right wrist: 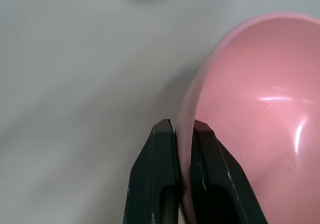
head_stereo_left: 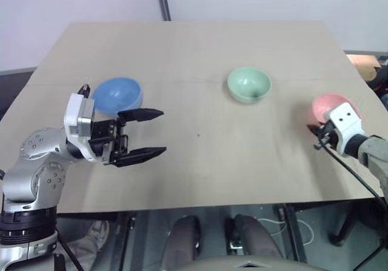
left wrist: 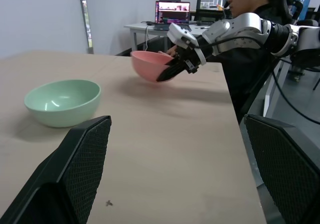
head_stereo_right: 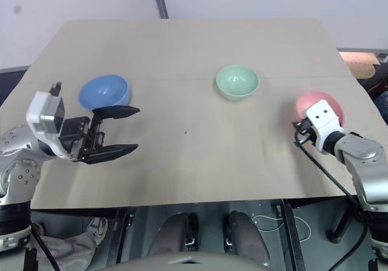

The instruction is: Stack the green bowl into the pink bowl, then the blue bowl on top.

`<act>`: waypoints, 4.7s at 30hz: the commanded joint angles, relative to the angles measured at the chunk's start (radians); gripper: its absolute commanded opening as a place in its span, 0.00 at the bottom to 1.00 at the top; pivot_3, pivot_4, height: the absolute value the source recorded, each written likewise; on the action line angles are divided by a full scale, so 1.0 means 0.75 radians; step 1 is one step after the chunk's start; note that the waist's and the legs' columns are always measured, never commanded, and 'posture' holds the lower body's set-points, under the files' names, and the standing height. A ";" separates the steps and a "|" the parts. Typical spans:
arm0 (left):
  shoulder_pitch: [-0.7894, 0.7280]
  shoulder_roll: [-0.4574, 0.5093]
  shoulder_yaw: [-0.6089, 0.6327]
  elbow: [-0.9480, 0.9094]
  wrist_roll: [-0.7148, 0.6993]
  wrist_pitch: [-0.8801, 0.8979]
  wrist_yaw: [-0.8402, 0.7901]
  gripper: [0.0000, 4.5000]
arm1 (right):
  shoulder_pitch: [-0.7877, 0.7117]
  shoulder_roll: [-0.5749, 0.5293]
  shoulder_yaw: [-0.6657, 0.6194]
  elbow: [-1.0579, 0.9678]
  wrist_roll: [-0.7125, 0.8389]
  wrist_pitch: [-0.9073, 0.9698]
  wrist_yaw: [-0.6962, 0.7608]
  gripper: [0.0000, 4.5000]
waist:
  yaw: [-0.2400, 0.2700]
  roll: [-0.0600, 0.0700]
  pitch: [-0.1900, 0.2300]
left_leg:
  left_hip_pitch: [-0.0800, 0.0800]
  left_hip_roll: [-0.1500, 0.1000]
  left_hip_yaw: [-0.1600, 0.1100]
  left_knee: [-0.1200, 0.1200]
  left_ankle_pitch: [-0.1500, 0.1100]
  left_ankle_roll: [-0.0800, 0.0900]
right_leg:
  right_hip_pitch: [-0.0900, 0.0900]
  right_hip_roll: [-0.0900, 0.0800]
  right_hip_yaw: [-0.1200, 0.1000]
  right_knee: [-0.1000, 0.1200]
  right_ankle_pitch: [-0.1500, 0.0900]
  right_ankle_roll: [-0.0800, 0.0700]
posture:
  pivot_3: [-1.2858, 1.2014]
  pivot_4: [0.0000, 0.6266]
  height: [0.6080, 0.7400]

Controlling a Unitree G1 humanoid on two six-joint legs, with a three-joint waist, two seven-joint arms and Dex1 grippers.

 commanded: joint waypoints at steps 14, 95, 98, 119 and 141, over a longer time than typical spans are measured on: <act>0.011 -0.024 0.083 0.091 0.037 -0.071 0.046 1.00 | -0.414 0.298 0.580 0.079 -0.070 -0.062 0.155 0.21 | 0.012 -0.003 -0.002 | -0.002 -0.003 0.000 0.004 -0.001 0.002 | 0.000 -0.004 -0.002 0.000 0.000 0.000 | 0.52 0.24 1.00; -0.154 0.008 0.000 0.109 0.718 0.053 0.959 1.00 | -0.344 0.077 -0.088 -0.229 0.339 -0.034 0.244 0.99 | 0.011 -0.003 0.000 | -0.004 -0.001 0.003 -0.002 0.003 -0.004 | -0.004 -0.004 0.001 -0.001 0.005 -0.004 | 0.52 0.24 1.00; -0.194 0.098 -0.090 0.065 0.830 0.201 1.025 1.00 | -0.280 0.062 -0.136 -0.304 0.414 0.011 0.218 0.99 | 0.011 -0.003 0.000 | -0.004 -0.001 0.004 -0.002 0.002 -0.003 | -0.004 -0.004 0.001 -0.002 0.005 -0.004 | 0.52 0.24 1.00; -0.481 0.125 -0.541 0.379 1.231 0.088 0.973 0.01 | -0.128 0.041 -0.127 -0.357 0.375 -0.059 0.118 1.00 | 0.013 -0.003 0.000 | -0.004 -0.002 0.006 0.000 0.000 0.001 | -0.005 -0.005 0.002 0.001 0.004 -0.002 | 0.52 0.24 1.00; -1.201 -0.369 -0.925 0.686 0.915 -0.483 -0.095 0.01 | 0.306 0.052 -0.472 -0.707 0.395 0.033 -0.178 1.00 | 0.019 -0.003 -0.001 | -0.008 -0.004 0.000 0.008 0.003 -0.003 | -0.005 0.000 0.000 0.002 0.002 0.001 | 0.52 0.24 1.00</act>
